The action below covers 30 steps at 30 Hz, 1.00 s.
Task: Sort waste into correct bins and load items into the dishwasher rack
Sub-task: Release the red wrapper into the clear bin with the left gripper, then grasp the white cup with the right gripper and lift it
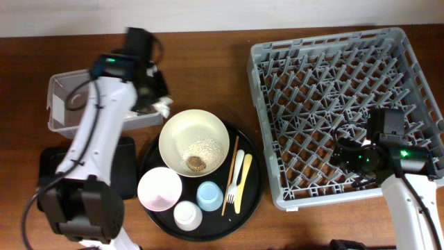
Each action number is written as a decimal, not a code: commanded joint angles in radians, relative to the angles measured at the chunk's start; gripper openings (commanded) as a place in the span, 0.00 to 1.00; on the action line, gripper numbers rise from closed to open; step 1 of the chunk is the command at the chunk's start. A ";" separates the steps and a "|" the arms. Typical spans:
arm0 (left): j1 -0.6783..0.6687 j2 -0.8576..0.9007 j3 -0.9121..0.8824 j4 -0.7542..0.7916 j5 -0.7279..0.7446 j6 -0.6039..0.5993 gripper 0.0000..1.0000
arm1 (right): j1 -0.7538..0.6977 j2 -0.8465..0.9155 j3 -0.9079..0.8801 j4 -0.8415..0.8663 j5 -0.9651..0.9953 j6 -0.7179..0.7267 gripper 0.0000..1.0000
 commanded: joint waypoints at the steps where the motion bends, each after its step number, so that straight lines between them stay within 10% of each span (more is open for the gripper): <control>1: 0.146 0.006 0.009 0.078 -0.094 0.029 0.00 | -0.006 -0.013 0.018 -0.003 0.005 -0.005 0.98; 6: 0.231 0.089 0.009 0.177 -0.108 0.090 0.02 | -0.006 -0.013 0.018 -0.003 0.005 -0.017 0.98; 10: 0.231 0.092 0.010 0.174 -0.090 0.129 0.56 | -0.006 -0.013 0.018 -0.003 0.005 -0.017 0.98; 12: 0.231 0.054 0.010 0.137 -0.077 0.139 0.65 | -0.006 -0.013 0.018 -0.003 0.004 -0.017 0.98; 19: 0.241 -0.039 0.010 -0.278 -0.076 0.125 0.72 | 0.007 -0.013 0.119 -0.018 -0.315 -0.273 0.98; 30: 0.325 -0.264 -0.323 -0.264 -0.151 0.032 0.75 | 0.911 0.314 0.290 0.085 -0.311 -0.290 0.98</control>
